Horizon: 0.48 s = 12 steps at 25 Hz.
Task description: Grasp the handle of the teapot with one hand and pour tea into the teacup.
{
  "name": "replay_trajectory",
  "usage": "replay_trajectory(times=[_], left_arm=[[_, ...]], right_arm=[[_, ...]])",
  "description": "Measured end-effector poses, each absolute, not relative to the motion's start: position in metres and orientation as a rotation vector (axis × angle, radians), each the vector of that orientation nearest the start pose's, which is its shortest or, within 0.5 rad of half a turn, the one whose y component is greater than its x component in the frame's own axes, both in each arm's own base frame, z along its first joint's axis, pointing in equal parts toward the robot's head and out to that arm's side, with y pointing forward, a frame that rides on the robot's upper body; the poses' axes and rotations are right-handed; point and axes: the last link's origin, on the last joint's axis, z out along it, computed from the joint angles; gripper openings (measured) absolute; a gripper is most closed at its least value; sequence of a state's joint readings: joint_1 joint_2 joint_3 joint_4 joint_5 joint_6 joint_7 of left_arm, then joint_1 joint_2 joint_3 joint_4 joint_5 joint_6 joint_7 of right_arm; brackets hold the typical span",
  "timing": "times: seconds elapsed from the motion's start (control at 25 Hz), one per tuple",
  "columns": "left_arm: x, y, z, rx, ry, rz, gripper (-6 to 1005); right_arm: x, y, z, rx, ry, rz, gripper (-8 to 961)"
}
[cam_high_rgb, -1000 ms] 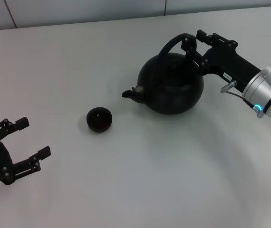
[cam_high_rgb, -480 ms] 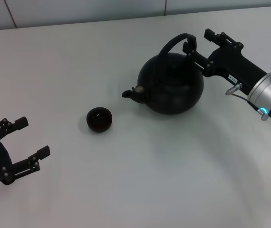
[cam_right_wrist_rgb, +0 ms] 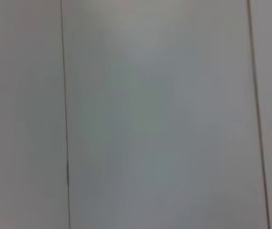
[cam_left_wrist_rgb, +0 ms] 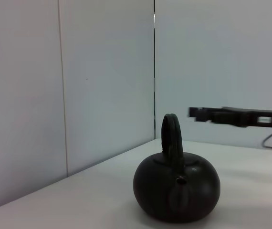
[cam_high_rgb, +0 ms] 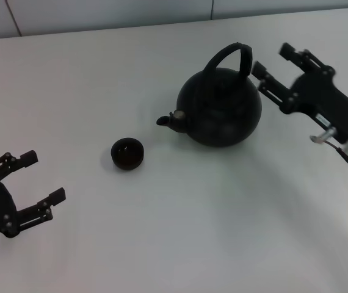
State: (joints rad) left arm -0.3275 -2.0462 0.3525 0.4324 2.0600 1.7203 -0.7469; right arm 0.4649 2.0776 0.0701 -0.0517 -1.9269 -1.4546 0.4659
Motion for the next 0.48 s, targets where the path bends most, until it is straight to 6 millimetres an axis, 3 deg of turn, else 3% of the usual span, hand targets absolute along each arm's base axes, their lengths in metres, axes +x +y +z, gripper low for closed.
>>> replay_trajectory(times=[0.28,0.48], left_arm=[[-0.33,0.246,0.009,-2.495,-0.292,-0.812,859],[-0.329,0.247,0.009,-2.495,-0.29,-0.812,859]], right_arm=[[0.334,0.253,-0.011,-1.86,0.498,0.967,696],[0.343,0.238,-0.011,-1.838,0.54,0.952,696]])
